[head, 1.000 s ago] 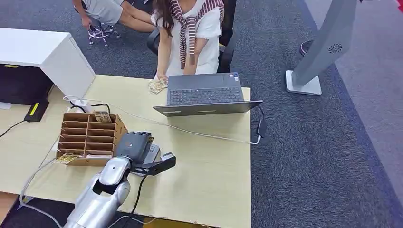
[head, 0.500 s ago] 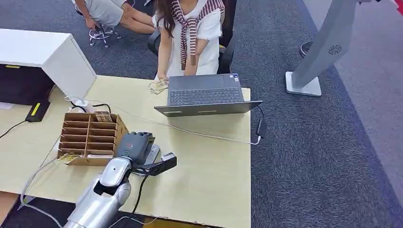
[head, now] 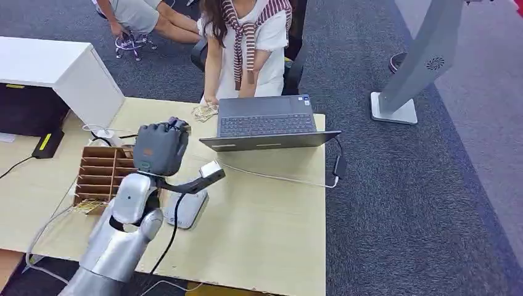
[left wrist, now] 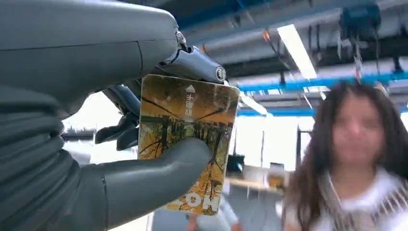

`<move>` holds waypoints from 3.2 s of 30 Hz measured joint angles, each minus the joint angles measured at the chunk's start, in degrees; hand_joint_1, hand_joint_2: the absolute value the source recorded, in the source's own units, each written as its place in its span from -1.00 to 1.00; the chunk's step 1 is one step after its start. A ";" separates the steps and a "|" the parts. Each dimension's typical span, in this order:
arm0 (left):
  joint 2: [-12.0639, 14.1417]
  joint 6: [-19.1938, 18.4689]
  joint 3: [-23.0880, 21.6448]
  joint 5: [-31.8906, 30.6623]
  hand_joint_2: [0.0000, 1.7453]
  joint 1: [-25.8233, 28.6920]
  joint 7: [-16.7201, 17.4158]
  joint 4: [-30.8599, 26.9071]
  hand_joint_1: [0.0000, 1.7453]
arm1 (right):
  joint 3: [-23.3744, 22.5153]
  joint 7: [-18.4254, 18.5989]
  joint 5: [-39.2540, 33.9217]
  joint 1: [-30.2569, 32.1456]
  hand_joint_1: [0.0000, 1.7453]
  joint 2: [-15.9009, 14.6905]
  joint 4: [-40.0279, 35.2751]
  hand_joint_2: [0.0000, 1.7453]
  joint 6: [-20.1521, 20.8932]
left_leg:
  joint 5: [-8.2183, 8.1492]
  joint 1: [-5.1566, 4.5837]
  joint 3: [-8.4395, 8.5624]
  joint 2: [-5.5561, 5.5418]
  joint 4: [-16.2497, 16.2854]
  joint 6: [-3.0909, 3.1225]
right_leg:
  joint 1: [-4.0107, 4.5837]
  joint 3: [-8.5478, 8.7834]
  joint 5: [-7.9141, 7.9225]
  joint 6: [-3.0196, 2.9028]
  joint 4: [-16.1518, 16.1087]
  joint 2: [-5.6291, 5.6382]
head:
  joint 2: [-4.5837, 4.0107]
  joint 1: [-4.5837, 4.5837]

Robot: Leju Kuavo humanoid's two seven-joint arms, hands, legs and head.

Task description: Pass the card to the sensor for recognition and then transmit it.

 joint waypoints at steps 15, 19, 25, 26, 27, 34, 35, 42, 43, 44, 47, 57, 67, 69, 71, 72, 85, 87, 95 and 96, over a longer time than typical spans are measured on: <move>5.35 -1.18 9.55 -6.69 1.00 -25.43 0.42 20.27 1.00 | 3.69 1.44 1.31 -0.40 -1.00 -0.13 0.04 1.00 2.03 | 0.01 0.04 -0.04 0.05 0.00 -0.01 | 0.06 -0.06 0.00 -0.01 0.02 0.07 | 0.00 0.02; 5.53 -1.64 9.55 -7.30 1.00 -27.06 0.48 23.21 1.00 | 4.06 1.53 1.31 -0.44 -1.00 -0.13 0.04 1.00 2.38 | 0.01 0.03 -0.06 0.03 0.00 -0.01 | 0.06 -0.06 0.00 -0.01 0.02 0.05 | 0.00 0.02; 5.51 -0.81 9.55 -7.63 1.00 -27.78 0.75 25.82 1.00 | 4.13 1.11 1.24 -0.44 -1.00 -0.28 0.04 1.00 3.81 | 0.01 0.03 -0.05 0.04 0.00 -0.01 | 0.06 -0.06 0.00 -0.01 0.01 0.06 | 0.00 0.00; 5.51 -0.72 9.55 -7.63 1.00 -27.78 0.79 26.10 1.00 | 4.13 1.00 1.24 -0.44 -1.00 -0.37 0.04 1.00 3.98 | 0.01 0.03 -0.05 0.04 0.00 -0.01 | 0.06 -0.06 0.00 -0.01 0.01 0.06 | 0.00 0.00; 5.51 -0.70 9.55 -7.63 1.00 -27.77 0.83 26.38 1.00 | 4.13 1.00 1.22 -0.44 -1.00 -0.44 0.07 1.00 4.04 | 0.01 0.03 -0.05 0.04 0.00 -0.01 | 0.06 -0.06 0.00 -0.01 0.01 0.06 | 0.00 0.02; 5.38 -0.29 10.05 -7.19 1.00 -27.76 2.04 28.39 -1.00 | 4.20 0.94 1.22 -0.43 -1.00 -0.52 0.11 1.00 4.44 | 0.01 0.04 -0.05 0.04 0.00 -0.01 | 0.07 -0.08 0.00 -0.01 0.01 0.06 | 0.00 0.00; 5.29 -0.27 10.18 -7.21 1.00 -27.76 2.10 28.61 -1.00 | 4.22 0.90 1.24 -0.44 -1.00 -0.52 0.13 1.00 4.44 | 0.01 0.04 -0.05 0.04 0.00 -0.01 | 0.07 -0.09 0.00 -0.01 0.01 0.06 | 0.00 0.00; 4.48 1.40 10.49 -6.19 1.00 -27.33 1.69 29.05 -1.00 | 4.28 0.74 1.16 -0.43 -1.00 -0.59 0.17 1.00 4.42 | 0.01 0.03 -0.06 0.04 0.00 -0.01 | 0.06 -0.08 0.00 -0.01 0.01 0.06 | 0.00 0.00; 4.37 1.46 10.49 -6.14 1.00 -27.21 1.60 29.05 -1.00 | 4.30 0.72 1.16 -0.43 -1.00 -0.59 0.17 1.00 4.42 | 0.01 0.03 -0.07 0.04 0.00 -0.01 | 0.06 -0.08 0.00 -0.01 0.01 0.06 | 0.00 0.00; 4.35 1.46 10.49 -6.08 1.00 -27.08 1.51 29.07 -1.00 | 4.30 0.74 1.16 -0.43 -1.00 -0.61 0.17 1.00 4.42 | 0.01 0.03 -0.07 0.04 0.00 -0.01 | 0.06 -0.08 0.00 -0.01 0.01 0.06 | 0.00 0.02; 4.17 1.48 10.51 -5.99 1.00 -26.85 1.40 29.05 -1.00 | 4.33 0.72 1.16 -0.42 -1.00 -0.61 0.20 1.00 4.42 | 0.01 0.03 -0.07 0.04 0.00 -0.01 | 0.06 -0.08 0.00 -0.01 0.01 0.06 | 0.00 0.00; 2.45 4.39 11.06 2.62 1.00 -15.11 -5.26 17.68 -1.00 | 4.30 0.94 -1.53 -0.38 -1.00 -0.18 0.17 1.00 1.61 | -0.09 0.00 -0.02 0.19 -0.01 0.04 | 0.02 -0.08 -0.02 -0.02 0.00 0.18 | 0.00 0.02; 0.94 11.21 11.10 7.17 1.00 20.59 -12.54 -9.10 -1.00 | 1.75 -1.71 -7.08 0.43 -1.00 0.50 0.22 1.00 0.39 | -0.60 -0.01 0.10 0.63 -0.03 0.13 | 0.01 -0.07 -0.41 0.02 -0.04 0.57 | 0.00 -0.04; 1.00 13.14 11.58 7.76 1.00 26.70 -12.96 -11.61 -1.00 | 1.22 -1.99 -7.37 0.68 -1.00 0.44 0.31 1.00 0.63 | -0.65 0.01 0.10 0.60 -0.02 0.11 | 0.02 -0.07 -0.50 0.05 -0.05 0.54 | 0.00 -0.04; 1.20 14.38 12.52 8.81 1.00 31.11 -13.81 -12.92 -1.00 | 0.72 -2.17 -7.94 0.78 -1.00 0.31 0.44 1.00 0.79 | -0.65 0.00 0.09 0.49 -0.02 0.11 | 0.01 -0.06 -0.55 0.08 -0.05 0.45 | 0.00 -0.04; 1.25 14.73 13.11 9.20 1.00 32.78 -14.21 -13.55 -1.00 | 0.54 -2.25 -8.13 0.80 -1.00 0.28 0.46 1.00 0.85 | -0.65 0.00 0.09 0.47 -0.02 0.11 | 0.02 -0.05 -0.55 0.08 -0.05 0.41 | 0.00 -0.04; 0.11 17.81 23.09 8.70 1.00 38.22 -19.53 -15.28 -1.00 | -0.46 -3.91 -9.05 0.90 -1.00 0.11 0.50 1.00 0.79 | -0.64 0.01 0.16 0.35 -0.03 0.11 | 0.02 0.09 -0.56 0.06 -0.05 0.31 | 0.00 -0.04; -0.51 17.83 25.86 8.04 1.00 37.98 -20.50 -14.86 -1.00 | -0.44 -3.91 -9.03 0.90 -1.00 0.11 0.50 1.00 0.79 | -0.64 0.01 0.16 0.36 -0.03 0.11 | 0.02 0.09 -0.56 0.06 -0.05 0.31 | 0.00 -0.04; -2.73 17.83 39.46 9.44 1.00 33.28 -29.07 -8.68 -1.00 | -0.31 -2.73 -8.92 0.82 -1.00 0.09 0.50 1.00 0.61 | -0.64 0.02 0.19 0.34 -0.03 0.11 | 0.04 0.09 -0.56 0.06 -0.05 0.28 | 0.00 -0.07; -2.80 17.85 40.28 9.60 1.00 32.75 -29.68 -7.95 -1.00 | -0.24 -2.69 -8.79 0.82 -1.00 0.09 0.50 1.00 0.61 | -0.64 0.02 0.18 0.31 -0.03 0.11 | 0.03 0.10 -0.56 0.06 -0.05 0.25 | 0.00 -0.04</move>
